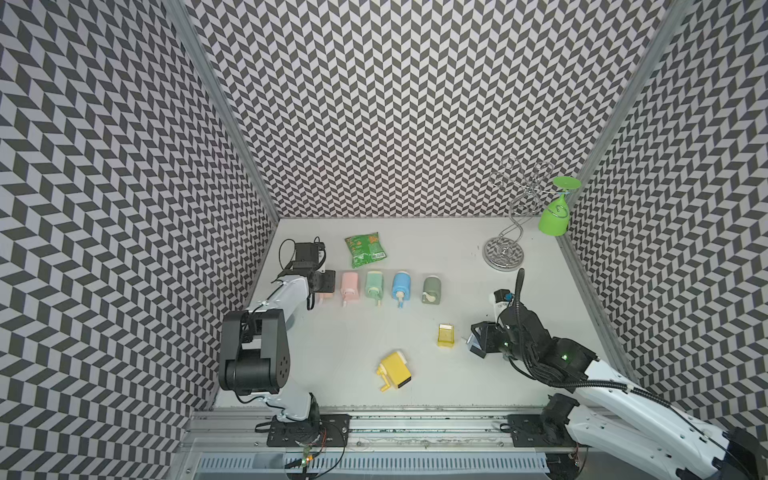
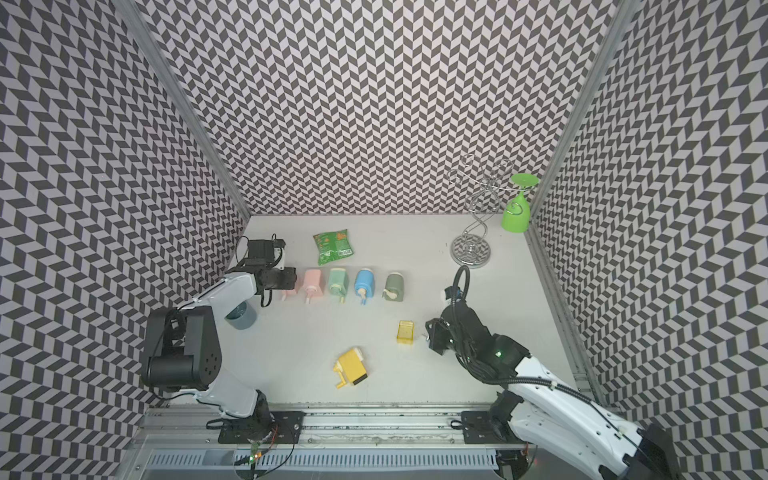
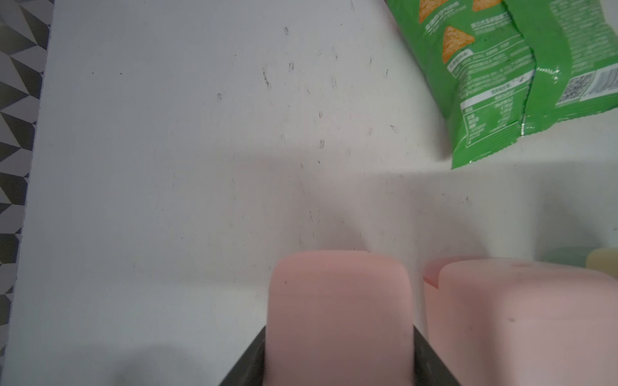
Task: Put the tray back into the pencil sharpener
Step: Place the pencil sharpener at the center of the board.
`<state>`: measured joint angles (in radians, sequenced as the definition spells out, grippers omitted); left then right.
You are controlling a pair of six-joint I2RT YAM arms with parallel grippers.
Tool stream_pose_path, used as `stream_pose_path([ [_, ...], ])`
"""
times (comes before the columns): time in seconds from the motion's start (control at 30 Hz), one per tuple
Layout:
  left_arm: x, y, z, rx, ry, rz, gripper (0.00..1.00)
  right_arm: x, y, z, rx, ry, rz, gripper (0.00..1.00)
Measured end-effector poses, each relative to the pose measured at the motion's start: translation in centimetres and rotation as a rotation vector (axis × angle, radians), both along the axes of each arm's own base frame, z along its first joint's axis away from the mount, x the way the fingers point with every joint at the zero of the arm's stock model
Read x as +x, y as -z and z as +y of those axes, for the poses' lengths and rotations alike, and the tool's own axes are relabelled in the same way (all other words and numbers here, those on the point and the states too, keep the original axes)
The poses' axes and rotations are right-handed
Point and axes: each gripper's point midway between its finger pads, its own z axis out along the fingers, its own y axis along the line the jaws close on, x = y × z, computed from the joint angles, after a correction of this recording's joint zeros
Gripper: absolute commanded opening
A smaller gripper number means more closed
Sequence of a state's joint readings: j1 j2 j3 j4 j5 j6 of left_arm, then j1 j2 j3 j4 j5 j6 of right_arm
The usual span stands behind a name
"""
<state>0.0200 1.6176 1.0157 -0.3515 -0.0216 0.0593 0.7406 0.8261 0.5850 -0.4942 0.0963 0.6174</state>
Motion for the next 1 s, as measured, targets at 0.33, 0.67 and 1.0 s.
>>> stream_pose_path([
  [0.33,0.0,0.1,0.2,0.008,-0.007,0.001,0.55,0.3,-0.5,0.2,0.004,0.003,-0.005,0.28],
  [0.67,0.0,0.8,0.2,0.0,-0.021,-0.002,0.88,0.5,-0.7,0.4,0.003,0.003,-0.004,0.28],
  [1.0,0.1,-0.5,0.7,0.004,-0.04,-0.033,0.92,0.9,-0.2,1.0,-0.012,-0.013,0.021,0.28],
])
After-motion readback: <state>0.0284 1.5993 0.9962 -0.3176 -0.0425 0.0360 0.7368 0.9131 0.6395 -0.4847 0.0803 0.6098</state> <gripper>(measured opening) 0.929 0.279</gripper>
